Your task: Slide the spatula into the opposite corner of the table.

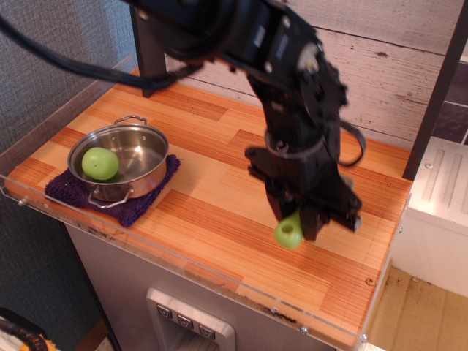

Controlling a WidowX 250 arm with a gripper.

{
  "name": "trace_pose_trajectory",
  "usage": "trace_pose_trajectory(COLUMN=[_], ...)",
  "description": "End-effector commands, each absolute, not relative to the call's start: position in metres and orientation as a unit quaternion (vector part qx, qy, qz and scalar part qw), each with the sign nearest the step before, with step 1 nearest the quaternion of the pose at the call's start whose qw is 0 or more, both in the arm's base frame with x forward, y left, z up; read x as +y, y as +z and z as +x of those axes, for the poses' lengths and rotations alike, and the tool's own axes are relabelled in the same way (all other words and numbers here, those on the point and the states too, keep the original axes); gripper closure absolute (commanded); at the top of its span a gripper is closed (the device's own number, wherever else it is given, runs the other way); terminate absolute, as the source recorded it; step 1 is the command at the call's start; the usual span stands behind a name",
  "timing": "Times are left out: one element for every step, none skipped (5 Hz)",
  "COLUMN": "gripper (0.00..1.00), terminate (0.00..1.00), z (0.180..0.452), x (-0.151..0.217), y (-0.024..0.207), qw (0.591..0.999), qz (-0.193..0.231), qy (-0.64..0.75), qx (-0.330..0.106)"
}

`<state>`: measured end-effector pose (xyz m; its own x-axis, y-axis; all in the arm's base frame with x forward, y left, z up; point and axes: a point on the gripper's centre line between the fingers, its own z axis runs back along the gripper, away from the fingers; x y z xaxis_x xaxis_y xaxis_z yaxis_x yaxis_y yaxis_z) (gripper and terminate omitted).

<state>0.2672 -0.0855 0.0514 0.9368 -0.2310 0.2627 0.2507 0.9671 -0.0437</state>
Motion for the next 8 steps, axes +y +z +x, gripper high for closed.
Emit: trace_pose_trajectory(gripper=[1.00,1.00,1.00,0.00,0.00,0.00,0.00,0.00], terminate=[0.00,0.00,0.00,0.00,0.00,0.00,0.00,0.00], z=[0.276,0.280,0.283,0.287,0.289,0.291,0.289,0.290], x=[-0.100,-0.103,-0.101,-0.094,-0.091,-0.083,-0.058,-0.037], y=[0.051,0.042,0.039,0.041,0.044,0.063,0.108,0.126], qw=[0.984,0.988,0.989,0.990,0.990,0.989,0.987,0.986], qz=[-0.044,-0.054,-0.050,-0.049,-0.052,-0.046,-0.030,-0.045], qy=[-0.115,-0.101,-0.091,-0.082,-0.082,-0.084,-0.074,-0.058], qx=[-0.127,-0.108,-0.101,-0.103,-0.101,-0.110,-0.140,-0.151])
